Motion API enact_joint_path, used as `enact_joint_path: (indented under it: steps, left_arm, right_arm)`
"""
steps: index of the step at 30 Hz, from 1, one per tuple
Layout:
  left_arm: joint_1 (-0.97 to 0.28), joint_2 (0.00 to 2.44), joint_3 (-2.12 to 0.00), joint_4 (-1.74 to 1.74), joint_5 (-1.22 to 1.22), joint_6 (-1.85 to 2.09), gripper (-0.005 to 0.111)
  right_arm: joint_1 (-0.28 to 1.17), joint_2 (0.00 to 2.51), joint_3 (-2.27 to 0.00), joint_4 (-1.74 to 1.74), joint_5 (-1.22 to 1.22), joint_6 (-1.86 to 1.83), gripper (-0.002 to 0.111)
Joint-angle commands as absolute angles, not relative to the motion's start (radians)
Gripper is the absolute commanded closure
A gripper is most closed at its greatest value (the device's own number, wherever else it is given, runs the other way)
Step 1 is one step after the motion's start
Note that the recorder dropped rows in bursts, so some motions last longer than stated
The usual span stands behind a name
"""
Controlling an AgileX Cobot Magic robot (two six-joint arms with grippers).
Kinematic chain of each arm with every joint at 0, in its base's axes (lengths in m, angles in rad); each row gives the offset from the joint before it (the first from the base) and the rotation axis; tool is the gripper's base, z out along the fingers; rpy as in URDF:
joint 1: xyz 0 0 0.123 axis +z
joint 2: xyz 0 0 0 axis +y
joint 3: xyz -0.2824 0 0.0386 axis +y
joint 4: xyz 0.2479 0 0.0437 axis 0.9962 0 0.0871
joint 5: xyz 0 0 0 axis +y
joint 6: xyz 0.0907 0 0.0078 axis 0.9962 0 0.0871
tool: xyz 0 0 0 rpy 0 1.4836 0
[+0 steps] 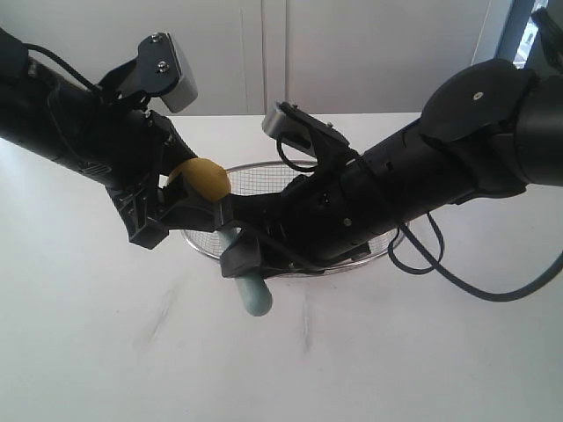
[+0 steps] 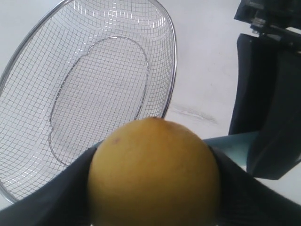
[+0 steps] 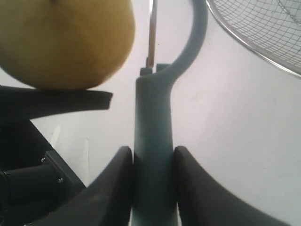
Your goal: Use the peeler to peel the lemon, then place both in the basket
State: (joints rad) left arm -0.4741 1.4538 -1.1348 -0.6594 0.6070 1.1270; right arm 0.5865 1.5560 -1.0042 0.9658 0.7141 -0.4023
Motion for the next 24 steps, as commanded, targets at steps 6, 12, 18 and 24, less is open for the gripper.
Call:
enact_joint_path:
  steps: [6,12,18,24]
  left_arm:
    - [-0.479,1.448,-1.128,-0.675,0.617,1.121,0.107]
    - [-0.479,1.448,-1.128,-0.675,0.617,1.121,0.107]
    - [-0.479,1.448,-1.128,-0.675,0.619,1.115,0.107]
    - [-0.479,1.448,-1.128,-0.675,0.621,1.113,0.107]
  right_arm:
    - [0.559,1.537,-0.998,0.967,0.713,-0.397,0.108]
    - [0.557,1.509,-0.998,0.965,0.710,-0.395,0.108]
    - [0.557,1.466,-0.998,0.941,0.698,-0.385,0.108]
    - [0.557,1.454,-0.998,0.939,0.691,-0.380,0.108]
